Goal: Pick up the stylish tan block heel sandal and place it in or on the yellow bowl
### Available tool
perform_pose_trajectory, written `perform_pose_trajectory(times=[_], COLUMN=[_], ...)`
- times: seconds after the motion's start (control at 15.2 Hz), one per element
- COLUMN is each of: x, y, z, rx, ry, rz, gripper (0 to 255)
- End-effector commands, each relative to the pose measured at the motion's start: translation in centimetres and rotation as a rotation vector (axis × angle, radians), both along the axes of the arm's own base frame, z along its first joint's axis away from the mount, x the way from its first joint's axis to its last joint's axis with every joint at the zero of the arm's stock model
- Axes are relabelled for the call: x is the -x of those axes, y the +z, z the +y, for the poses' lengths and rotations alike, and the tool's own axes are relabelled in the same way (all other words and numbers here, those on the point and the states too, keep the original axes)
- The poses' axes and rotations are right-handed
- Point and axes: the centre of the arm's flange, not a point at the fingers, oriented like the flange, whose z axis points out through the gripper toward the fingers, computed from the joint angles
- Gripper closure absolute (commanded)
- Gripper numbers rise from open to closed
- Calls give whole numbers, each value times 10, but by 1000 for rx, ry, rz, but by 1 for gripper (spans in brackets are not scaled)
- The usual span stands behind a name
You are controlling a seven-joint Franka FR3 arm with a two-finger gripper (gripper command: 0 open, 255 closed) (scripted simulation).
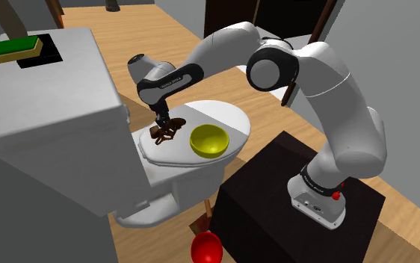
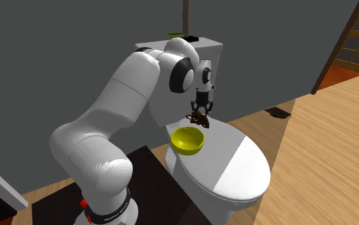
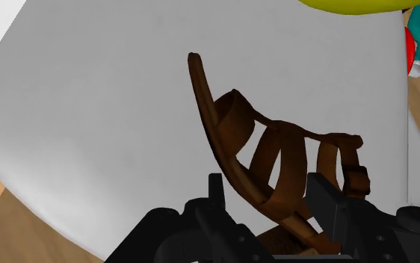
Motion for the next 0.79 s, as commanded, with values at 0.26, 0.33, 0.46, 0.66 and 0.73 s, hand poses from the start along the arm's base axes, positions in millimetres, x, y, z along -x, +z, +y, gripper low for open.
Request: perform_pose_trajectory(times=[0.26,0.33,0.46,0.66,0.73], x=[1,1,0,0,0], y=[31,36,47,63,68], z=[0,0,0,0,0], rx=[0,0,0,0,0], ry=[0,0,0,0,0], rz=[0,0,0,0,0], gripper=[255,255,255,255,255])
